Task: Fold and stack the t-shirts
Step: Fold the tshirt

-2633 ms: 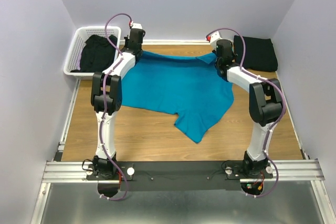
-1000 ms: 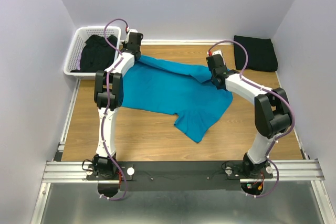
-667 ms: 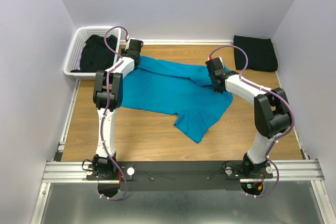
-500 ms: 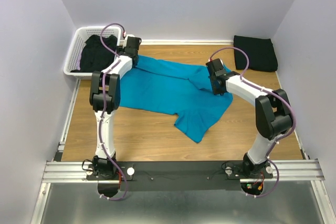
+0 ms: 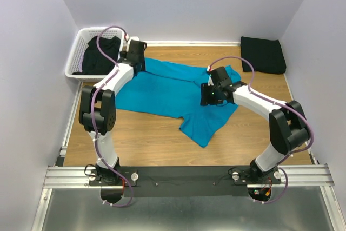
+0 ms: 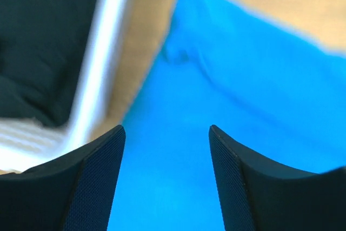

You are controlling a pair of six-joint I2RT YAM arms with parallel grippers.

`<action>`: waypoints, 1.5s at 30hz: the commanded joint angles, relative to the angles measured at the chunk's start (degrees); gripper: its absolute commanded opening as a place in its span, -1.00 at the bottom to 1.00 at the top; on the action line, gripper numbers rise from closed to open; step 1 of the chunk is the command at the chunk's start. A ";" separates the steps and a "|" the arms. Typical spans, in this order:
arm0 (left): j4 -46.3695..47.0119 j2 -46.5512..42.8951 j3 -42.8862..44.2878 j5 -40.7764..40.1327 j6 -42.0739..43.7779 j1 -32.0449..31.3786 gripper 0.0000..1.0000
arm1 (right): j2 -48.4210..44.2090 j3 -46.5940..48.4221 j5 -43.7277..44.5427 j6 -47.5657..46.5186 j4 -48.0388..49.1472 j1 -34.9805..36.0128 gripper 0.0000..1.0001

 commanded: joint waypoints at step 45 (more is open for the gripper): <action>1.84 -46.45 -48.10 20.98 -37.35 10.61 0.68 | -17.66 -7.79 -3.98 12.53 3.32 -12.25 0.33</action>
